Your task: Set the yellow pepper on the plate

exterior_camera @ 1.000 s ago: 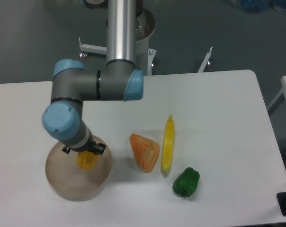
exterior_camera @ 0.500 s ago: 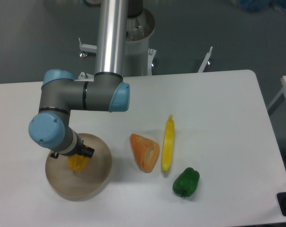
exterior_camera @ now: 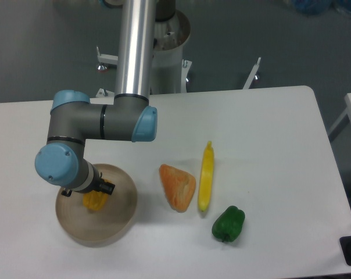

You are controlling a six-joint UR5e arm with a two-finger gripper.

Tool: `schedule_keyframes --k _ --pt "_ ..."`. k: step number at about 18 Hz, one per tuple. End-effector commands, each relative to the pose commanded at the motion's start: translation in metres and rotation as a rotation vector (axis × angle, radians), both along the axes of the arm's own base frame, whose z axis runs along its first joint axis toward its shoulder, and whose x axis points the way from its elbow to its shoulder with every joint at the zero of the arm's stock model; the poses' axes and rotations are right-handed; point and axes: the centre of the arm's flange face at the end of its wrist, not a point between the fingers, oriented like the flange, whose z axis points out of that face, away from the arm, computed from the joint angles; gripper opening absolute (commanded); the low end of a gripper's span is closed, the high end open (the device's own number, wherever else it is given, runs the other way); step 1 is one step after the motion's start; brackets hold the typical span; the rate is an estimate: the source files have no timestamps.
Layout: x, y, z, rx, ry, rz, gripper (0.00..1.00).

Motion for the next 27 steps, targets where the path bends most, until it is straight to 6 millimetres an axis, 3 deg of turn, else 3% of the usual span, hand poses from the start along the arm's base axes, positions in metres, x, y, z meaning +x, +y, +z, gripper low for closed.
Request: schedule_keyframes --k 3,7,9,13,16,23,27 --pt "-0.001 -0.001 0.013 0.018 0.001 -0.003 0.97" --pt "-0.007 -0.004 0.029 0.038 0.005 0.005 0.99" --pt "-0.022 -0.007 0.039 0.05 0.01 0.017 0.99" --pt "-0.078 -0.017 0.064 0.08 0.004 -0.042 0.99" --pt "-0.134 -0.032 0.091 0.118 0.006 -0.078 0.99" --pt "-0.245 -0.058 0.102 0.187 0.034 -0.124 0.99" --pt "-0.274 -0.066 0.1 0.212 0.054 -0.162 0.99"
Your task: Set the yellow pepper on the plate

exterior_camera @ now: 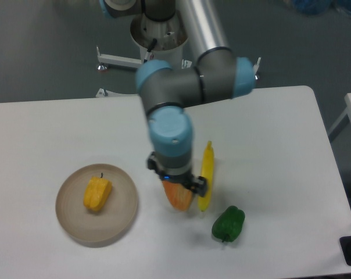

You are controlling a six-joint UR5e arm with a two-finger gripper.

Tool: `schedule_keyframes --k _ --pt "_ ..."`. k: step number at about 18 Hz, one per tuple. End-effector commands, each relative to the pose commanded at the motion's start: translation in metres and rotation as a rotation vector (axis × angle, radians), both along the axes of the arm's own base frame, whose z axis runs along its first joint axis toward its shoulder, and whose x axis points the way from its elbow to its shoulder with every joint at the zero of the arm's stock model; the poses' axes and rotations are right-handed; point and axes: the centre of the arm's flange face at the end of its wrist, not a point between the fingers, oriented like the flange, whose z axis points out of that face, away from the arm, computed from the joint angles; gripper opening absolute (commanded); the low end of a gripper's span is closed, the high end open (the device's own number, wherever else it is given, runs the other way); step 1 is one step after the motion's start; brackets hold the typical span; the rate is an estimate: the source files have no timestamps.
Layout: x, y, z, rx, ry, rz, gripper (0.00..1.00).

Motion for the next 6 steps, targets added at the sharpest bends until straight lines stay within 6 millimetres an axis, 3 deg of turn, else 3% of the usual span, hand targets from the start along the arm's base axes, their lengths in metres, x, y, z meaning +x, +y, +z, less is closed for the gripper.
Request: schedule_keyframes --k 6 --pt "-0.0086 -0.0019 -0.0096 -0.013 0.036 0.0 0.99"
